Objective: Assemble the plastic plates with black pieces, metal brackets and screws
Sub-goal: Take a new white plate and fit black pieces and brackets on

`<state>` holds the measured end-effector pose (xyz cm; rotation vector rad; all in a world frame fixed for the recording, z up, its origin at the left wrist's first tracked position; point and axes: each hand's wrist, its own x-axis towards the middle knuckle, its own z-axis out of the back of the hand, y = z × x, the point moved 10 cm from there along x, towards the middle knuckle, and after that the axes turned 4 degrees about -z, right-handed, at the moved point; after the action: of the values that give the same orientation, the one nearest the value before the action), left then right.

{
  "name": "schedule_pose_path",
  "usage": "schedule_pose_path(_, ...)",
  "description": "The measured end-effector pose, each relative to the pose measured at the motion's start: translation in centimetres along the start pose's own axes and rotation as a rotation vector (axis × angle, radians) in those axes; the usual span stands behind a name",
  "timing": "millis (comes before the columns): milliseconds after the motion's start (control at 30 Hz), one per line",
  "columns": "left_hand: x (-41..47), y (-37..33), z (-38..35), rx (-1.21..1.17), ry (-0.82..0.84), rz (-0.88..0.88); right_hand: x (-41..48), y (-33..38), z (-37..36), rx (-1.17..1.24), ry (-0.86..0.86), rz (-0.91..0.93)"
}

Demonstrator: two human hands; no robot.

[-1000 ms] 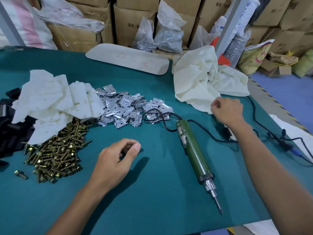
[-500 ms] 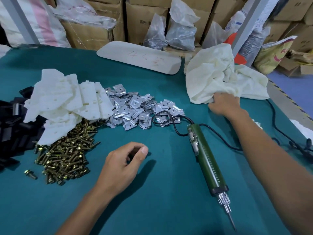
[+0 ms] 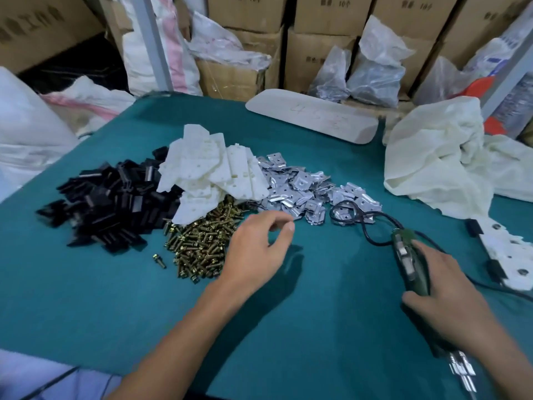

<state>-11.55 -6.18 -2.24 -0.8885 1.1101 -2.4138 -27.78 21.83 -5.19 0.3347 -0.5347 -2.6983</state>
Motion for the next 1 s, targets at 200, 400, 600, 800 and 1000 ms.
schedule_pose_path(200,4.5,2.5,9.5,0.384,-0.230,0.025,0.4,0.0,0.5,-0.132,0.003,0.026)
schedule_pose_path(400,7.5,9.3,12.9,0.628,0.009,0.415,-1.2,7.0,2.0,0.243,-0.314,0.337)
schedule_pose_path(600,8.0,7.4,13.4,0.777,-0.135,0.153,-0.1,12.1,-5.2,0.631,-0.145,0.379)
schedule_pose_path(800,7.6,6.8,16.1,0.582,-0.388,0.068,0.3,10.8,-5.9,0.699,-0.197,0.359)
schedule_pose_path(1000,6.5,5.6,18.2,0.225,-0.595,0.188,0.4,10.8,-6.3,0.694,-0.197,0.361)
